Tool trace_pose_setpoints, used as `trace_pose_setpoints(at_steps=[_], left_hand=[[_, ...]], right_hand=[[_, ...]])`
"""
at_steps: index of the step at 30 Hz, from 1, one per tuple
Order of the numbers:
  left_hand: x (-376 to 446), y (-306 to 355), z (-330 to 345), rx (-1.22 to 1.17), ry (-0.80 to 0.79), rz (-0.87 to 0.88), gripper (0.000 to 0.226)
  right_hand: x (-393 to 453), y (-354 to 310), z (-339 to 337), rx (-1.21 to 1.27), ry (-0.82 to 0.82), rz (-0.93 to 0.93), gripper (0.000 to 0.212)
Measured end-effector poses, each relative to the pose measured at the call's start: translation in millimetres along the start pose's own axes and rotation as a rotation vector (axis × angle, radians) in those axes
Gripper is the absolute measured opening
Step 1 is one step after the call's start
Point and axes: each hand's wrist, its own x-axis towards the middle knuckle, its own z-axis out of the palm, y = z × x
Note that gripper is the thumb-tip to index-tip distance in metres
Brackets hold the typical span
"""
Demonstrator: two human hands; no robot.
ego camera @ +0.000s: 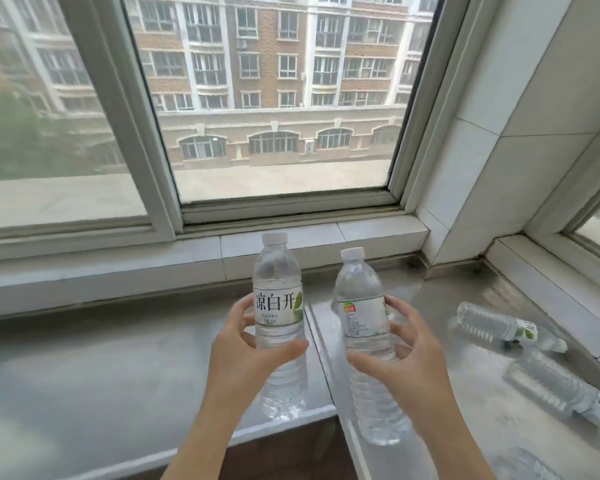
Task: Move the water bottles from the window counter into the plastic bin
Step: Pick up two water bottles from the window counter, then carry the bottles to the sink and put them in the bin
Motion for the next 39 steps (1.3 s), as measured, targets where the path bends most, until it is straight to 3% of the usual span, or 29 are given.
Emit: trace_pose_setpoints(at_steps=[9,16,20,39], left_hand=[[-64,-26,-170,0.016,0.269,-0.019,0.096],[-140,-50,-313,0.009,0.487,-0.028,0.084],[-194,-67,-388,0.002,0.638,-0.052,0.087],[-402,-138,-616,-0.144,1.602,-0.182,0.068]], right_hand=[[-62,-54,141,0.06,-0.253,-0.078,0.084],[-138,-93,268,0.087,-0.482,-0.12,0.085],[-190,-110,337,0.101,-0.628,-0.154,0.086],[-419,-197,664,0.061,-1.597,-0.346,0.081]])
